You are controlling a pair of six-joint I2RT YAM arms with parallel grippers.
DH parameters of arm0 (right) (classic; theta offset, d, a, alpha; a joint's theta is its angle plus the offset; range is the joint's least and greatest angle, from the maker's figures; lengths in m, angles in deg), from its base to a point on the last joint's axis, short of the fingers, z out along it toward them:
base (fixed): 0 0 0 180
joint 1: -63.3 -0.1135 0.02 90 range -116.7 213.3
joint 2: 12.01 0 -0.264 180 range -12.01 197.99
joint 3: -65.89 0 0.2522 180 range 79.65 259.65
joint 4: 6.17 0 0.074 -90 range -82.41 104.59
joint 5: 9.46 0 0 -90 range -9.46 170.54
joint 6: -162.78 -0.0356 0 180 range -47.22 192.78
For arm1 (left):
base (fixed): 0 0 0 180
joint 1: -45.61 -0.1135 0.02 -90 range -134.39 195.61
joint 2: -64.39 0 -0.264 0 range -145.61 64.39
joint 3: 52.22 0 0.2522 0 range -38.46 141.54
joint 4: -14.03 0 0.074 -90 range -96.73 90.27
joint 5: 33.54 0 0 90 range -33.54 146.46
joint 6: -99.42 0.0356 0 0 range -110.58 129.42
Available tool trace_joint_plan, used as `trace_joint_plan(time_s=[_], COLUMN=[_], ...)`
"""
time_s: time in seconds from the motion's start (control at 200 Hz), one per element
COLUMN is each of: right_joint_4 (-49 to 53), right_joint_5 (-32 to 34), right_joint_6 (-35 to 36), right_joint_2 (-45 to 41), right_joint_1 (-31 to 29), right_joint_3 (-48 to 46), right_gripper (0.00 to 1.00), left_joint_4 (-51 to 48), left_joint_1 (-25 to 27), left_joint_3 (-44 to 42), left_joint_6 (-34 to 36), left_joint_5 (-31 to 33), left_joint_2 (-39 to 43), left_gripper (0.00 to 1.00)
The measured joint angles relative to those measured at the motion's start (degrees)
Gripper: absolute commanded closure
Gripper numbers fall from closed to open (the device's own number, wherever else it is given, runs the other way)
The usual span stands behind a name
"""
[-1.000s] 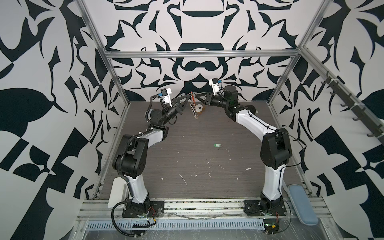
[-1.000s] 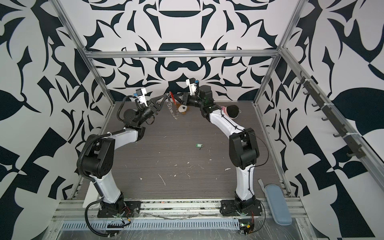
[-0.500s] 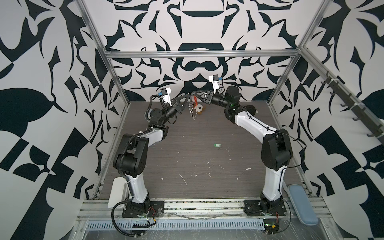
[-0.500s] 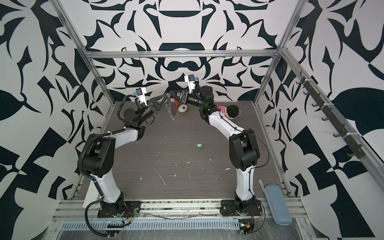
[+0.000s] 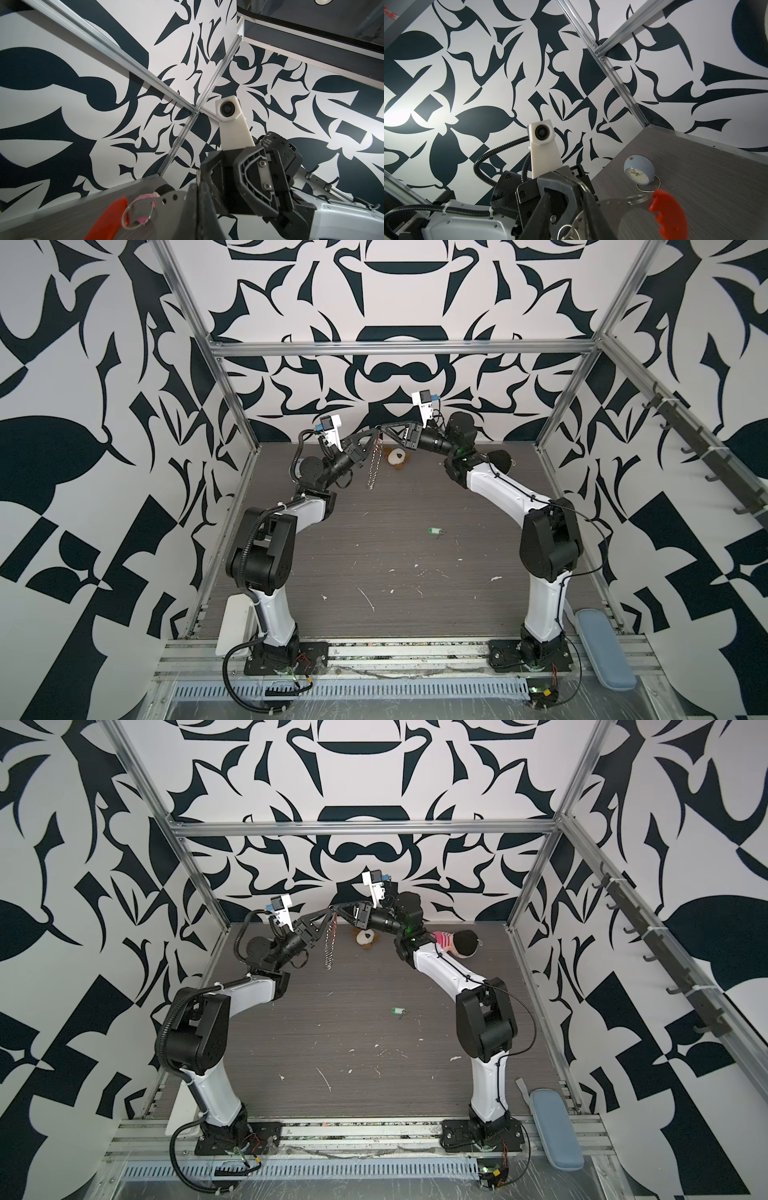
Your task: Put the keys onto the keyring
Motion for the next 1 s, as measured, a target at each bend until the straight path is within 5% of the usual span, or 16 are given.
trace_joint_plan(time_s=[0.455, 1.0], right_joint_4=[1.03, 3.74], right_joint_5=[0.17, 0.79], right_joint_6=[1.18, 2.29], right_joint_2=[0.00, 0.79], right_joint_1=[-0.13, 0.20], right_joint_3=[0.00, 1.88], right_gripper=[0.61, 0.68], left_joint_4=[-0.35, -0.42], left_joint_1=[-0.61, -0.70], left_joint_3=[0.50, 0.81], left_joint_6=[-0.63, -1.99], left_joint_5=[0.26, 0.22], left_joint_2=[-0.02, -0.04], left_gripper=[1.00, 1.00])
